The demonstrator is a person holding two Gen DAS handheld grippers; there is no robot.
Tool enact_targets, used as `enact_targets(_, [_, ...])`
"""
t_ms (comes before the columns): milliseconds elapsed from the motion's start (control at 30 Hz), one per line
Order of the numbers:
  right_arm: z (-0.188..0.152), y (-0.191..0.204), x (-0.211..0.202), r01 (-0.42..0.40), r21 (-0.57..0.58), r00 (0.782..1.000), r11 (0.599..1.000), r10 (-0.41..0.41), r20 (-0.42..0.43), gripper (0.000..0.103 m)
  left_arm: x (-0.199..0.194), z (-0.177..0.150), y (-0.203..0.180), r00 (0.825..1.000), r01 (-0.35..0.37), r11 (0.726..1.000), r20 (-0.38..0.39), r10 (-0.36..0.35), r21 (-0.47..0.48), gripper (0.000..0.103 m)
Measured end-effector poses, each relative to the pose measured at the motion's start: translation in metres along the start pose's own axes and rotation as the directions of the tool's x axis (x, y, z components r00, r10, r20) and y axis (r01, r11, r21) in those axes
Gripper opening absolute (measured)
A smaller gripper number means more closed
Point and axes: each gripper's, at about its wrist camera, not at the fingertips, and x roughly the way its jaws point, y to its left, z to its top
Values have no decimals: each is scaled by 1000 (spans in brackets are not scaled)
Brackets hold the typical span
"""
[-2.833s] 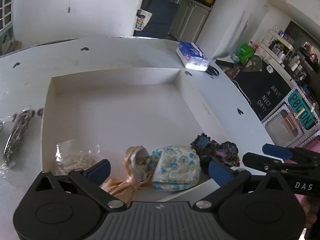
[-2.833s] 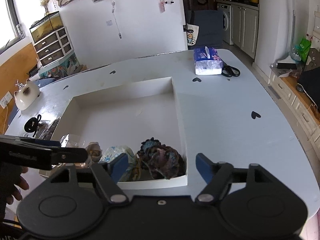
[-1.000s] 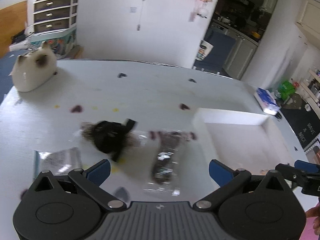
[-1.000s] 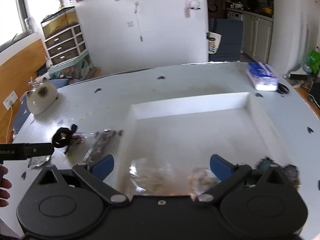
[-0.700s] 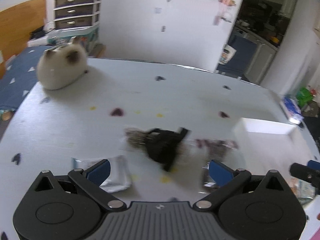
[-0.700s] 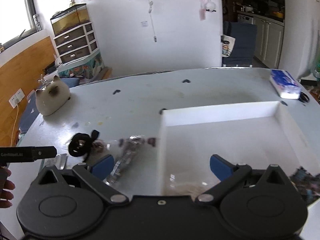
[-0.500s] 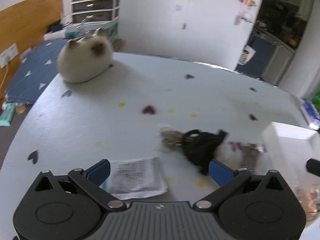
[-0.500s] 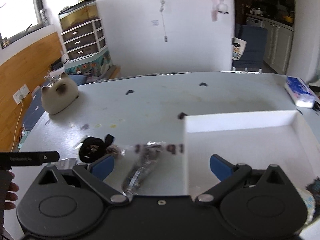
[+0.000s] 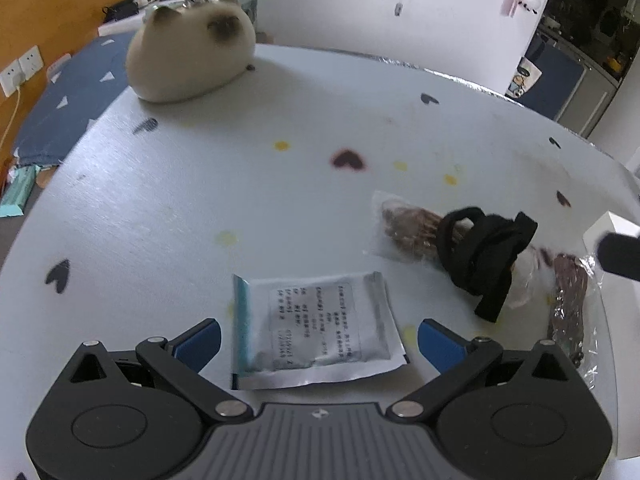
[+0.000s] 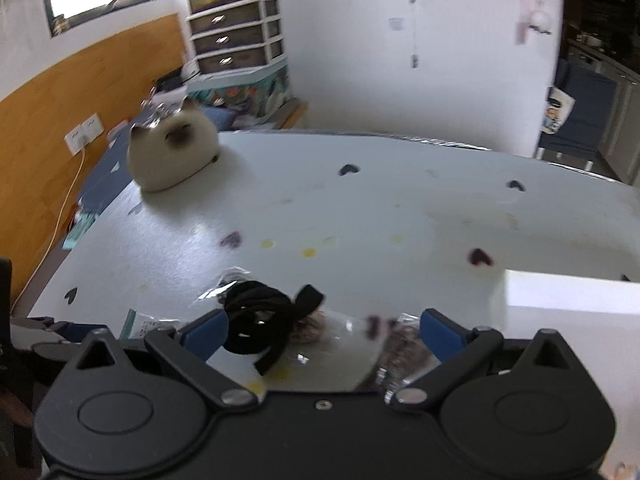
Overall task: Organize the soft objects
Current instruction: 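Withdraw both tools from the tray toward the items on the table, then grasp the white sachet with the left tool while the right tool grasps the black hair tie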
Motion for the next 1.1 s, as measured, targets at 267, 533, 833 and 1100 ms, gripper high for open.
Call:
enact_targets(267, [10,16,29,-54,-47,997,997,51,-55,103,16,1,-6,999,-49,998,-16,49,-31,103])
enact_targets(533, [14,25,53,-86,-79,992,993,78,-103,103,28,-1,-16,995,-103,992,16,102,68,103])
enact_targets(833, [12,38,77,-105,-140,984,985,82,-160,92,25,-3,-17,998,-61,993,25,59,99,95])
enact_targets(1100, [5,39,84,-106,-139,979,985,79,-187,64,20,-4,-14,998,-55,994,35,52,96,79])
